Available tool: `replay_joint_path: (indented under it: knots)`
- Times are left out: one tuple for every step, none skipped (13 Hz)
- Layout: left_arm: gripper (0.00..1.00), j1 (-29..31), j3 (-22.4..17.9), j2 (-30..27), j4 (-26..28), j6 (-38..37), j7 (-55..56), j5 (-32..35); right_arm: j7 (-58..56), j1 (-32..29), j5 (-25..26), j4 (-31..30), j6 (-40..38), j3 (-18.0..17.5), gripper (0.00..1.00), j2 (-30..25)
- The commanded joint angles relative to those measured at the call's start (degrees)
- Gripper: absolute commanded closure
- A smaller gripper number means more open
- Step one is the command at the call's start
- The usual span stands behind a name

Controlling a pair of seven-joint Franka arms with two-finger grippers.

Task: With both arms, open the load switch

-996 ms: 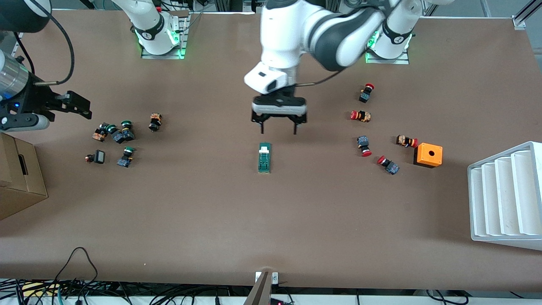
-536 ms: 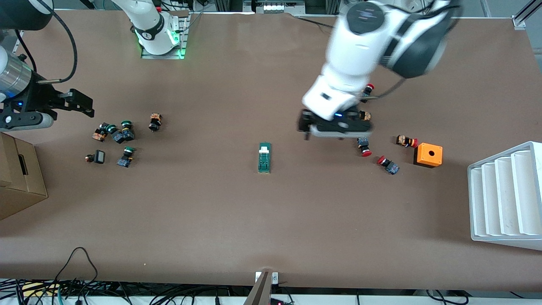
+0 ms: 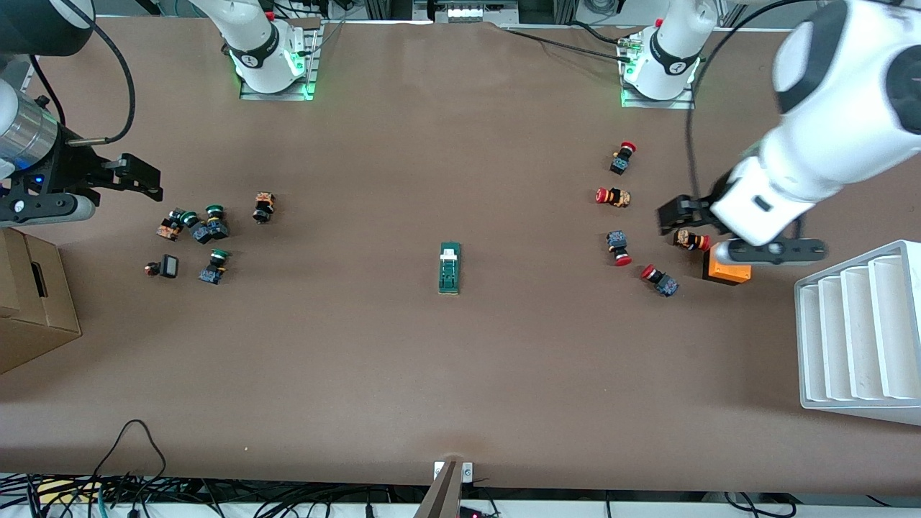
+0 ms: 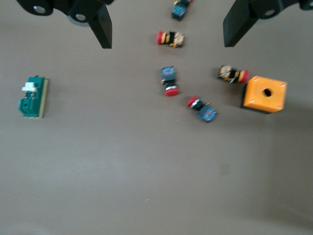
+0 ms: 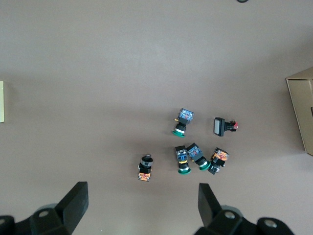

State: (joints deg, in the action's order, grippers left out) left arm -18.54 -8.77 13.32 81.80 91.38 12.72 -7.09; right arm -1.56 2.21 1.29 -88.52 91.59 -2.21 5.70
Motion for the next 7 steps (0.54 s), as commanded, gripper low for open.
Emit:
replay_joint_path:
  knots:
    - [0.00, 0.1, -3.1, -3.5, 0.1, -5.5, -5.1, -1.3, -0.5, -0.1, 1.1, 1.2, -0.4, -0.2, 0.01, 0.5]
    - [0.00, 0.3, -4.4, -5.0, 0.6, -6.6, -7.7, -1.3, -0.5, -0.1, 1.1, 1.2, -0.4, -0.1, 0.01, 0.5]
    - [0.00, 2.0, -4.7, -6.0, 0.8, -7.6, -10.2, -1.2, -0.5, -0.2, 1.1, 1.2, -0.4, -0.1, 0.01, 0.5]
    - [0.00, 3.7, -4.3, -6.3, 0.8, -8.6, -12.3, -1.2, -0.5, -0.2, 1.1, 1.2, -0.4, -0.1, 0.01, 0.5]
    - [0.00, 5.3, -4.1, -7.2, 1.0, -9.2, -13.4, -1.2, -0.5, -0.2, 1.1, 1.2, -0.4, -0.1, 0.01, 0.5]
    - [0.00, 6.2, -4.1, -8.3, 1.3, -9.7, -13.7, -1.1, -0.5, -0.2, 1.1, 1.2, -0.4, -0.1, 0.01, 0.5]
    - [0.00, 7.0, -3.9, -9.0, 1.5, -10.7, -13.8, -0.9, -0.4, -0.2, 1.1, 1.2, -0.4, -0.1, 0.01, 0.5]
